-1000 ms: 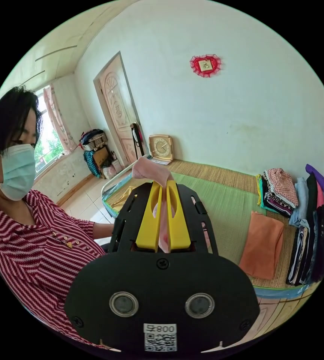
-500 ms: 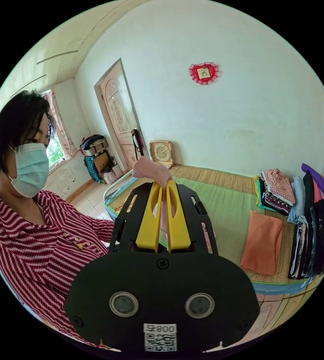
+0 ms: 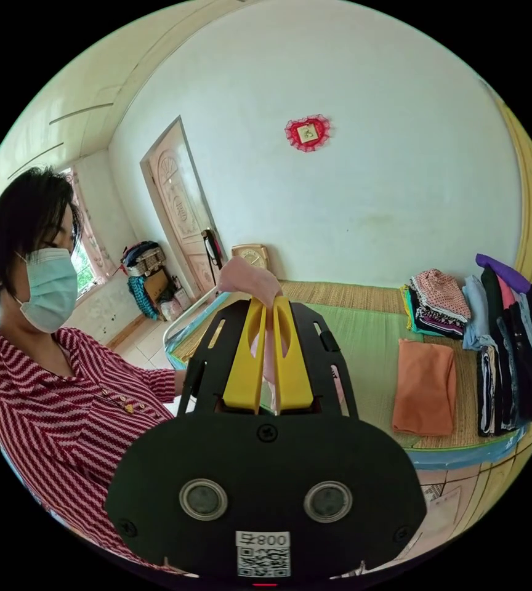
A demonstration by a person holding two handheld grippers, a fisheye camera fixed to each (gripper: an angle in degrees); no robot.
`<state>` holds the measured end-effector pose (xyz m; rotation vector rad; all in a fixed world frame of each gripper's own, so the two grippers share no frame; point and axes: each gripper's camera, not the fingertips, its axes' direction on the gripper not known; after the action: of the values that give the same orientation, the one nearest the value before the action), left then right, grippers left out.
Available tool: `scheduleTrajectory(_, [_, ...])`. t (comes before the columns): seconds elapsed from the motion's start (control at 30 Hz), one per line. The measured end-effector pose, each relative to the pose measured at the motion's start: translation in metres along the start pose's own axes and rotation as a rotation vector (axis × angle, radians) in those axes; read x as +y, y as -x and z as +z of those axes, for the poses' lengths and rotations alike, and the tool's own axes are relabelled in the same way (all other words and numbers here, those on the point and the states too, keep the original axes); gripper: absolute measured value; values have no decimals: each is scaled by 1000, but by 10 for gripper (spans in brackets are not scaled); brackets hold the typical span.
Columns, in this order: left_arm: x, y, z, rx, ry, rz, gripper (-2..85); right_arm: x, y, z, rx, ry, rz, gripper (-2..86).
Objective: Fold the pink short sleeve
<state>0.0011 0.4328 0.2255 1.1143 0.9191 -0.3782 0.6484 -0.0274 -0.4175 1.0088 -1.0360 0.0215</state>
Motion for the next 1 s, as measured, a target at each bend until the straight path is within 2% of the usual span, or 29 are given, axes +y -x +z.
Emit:
scheduleTrajectory(0.37, [70,-176,-135,208,-50,665,5,32,-70,-124,-22,-270,95,18])
scheduleTrajectory(0.67, [189,-291,-197,150,16,1163,4,44,-60,-228,-84,-508,-24,12])
scheduleTrajectory(0.87, [268,-322,-243,48,-30,1367,5,67,-42,-281,-104,-601,-93,11])
scheduleTrajectory(1.0, [311,-328,-274,26,-59,1426,5,91,-36,-296,-144,-614,-110,11])
